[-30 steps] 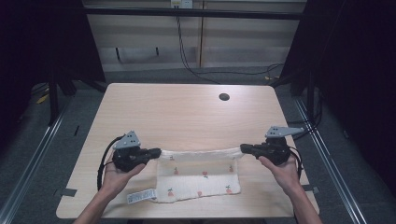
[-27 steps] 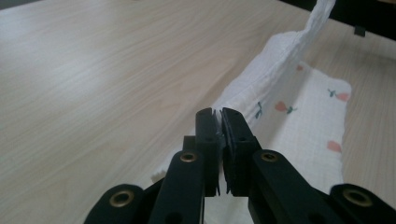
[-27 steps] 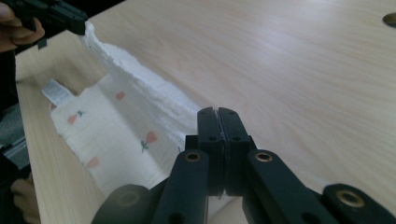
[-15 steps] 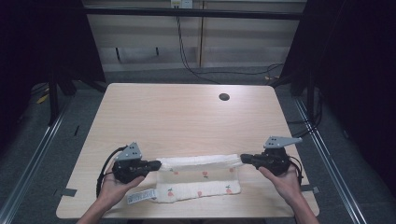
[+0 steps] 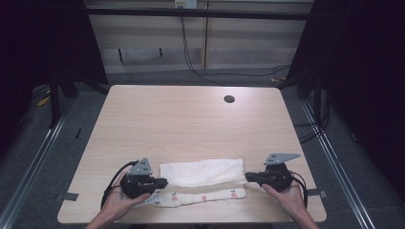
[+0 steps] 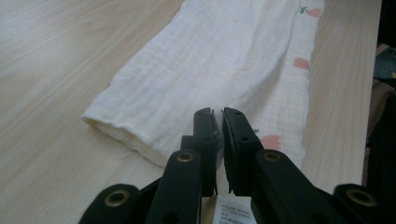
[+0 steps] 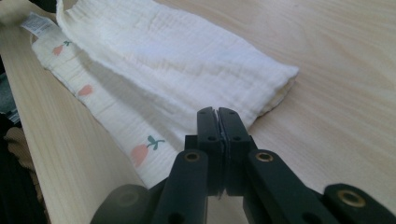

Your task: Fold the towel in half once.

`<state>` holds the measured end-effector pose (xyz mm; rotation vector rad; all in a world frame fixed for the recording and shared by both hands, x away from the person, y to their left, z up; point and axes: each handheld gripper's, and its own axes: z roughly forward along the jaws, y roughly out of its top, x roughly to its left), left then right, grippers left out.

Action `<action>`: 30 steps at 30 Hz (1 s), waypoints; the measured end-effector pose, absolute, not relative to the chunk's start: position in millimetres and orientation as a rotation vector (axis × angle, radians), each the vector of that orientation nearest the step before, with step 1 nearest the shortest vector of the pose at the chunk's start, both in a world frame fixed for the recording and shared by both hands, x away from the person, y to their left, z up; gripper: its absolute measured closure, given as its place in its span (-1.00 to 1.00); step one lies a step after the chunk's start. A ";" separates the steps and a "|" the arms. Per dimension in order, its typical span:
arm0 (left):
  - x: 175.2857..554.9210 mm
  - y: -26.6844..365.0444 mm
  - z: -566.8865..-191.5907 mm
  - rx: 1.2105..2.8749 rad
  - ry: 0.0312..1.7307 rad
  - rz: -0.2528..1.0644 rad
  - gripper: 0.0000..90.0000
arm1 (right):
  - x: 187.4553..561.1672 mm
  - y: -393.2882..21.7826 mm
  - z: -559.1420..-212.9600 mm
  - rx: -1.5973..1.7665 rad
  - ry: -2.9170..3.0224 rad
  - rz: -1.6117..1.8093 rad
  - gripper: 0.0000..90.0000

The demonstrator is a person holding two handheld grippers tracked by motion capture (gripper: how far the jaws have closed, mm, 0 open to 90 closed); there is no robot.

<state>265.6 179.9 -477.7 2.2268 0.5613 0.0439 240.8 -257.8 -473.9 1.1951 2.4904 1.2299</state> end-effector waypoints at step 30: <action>271.2 195.6 -476.2 2.128 0.650 -0.025 0.41 | 222.9 -256.2 -473.7 1.197 2.495 1.290 0.45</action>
